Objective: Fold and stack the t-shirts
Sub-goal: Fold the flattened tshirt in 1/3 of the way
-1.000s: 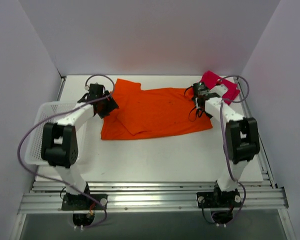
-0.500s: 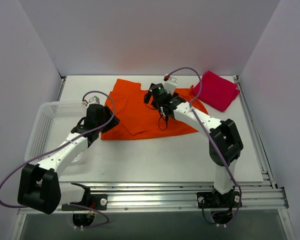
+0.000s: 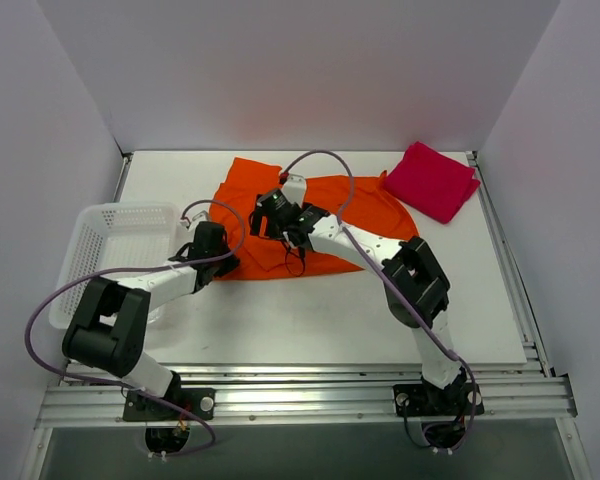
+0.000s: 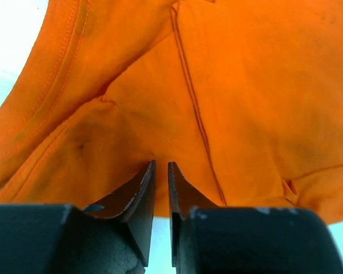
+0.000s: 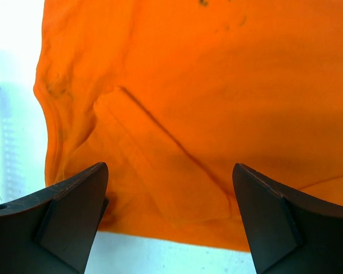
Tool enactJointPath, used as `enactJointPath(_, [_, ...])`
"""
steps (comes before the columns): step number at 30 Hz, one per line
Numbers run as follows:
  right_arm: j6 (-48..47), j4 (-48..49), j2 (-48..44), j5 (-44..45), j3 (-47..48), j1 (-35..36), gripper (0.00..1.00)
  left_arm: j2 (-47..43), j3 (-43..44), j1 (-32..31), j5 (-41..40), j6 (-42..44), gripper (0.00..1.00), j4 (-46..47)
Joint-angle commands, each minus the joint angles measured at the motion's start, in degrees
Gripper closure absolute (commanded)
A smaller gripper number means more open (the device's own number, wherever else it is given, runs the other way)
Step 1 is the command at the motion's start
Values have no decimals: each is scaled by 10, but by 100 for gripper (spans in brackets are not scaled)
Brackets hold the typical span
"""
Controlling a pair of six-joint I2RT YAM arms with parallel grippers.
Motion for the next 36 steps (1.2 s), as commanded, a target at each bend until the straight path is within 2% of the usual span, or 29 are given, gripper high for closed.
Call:
enactJointPath(1, [16, -32, -29, 5, -5, 15, 14, 38, 24, 10, -14, 7, 79, 66])
enactJointPath(6, [46, -14, -55, -15, -58, 32, 15, 94, 42, 18, -1, 6, 85, 78])
enactJointPath(12, [74, 0, -63, -28, -92, 50, 15, 112, 37, 19, -6, 2, 91, 94])
enactJointPath(36, [85, 34, -3, -26, -79, 45, 18, 76, 9, 19, -7, -8, 95, 90])
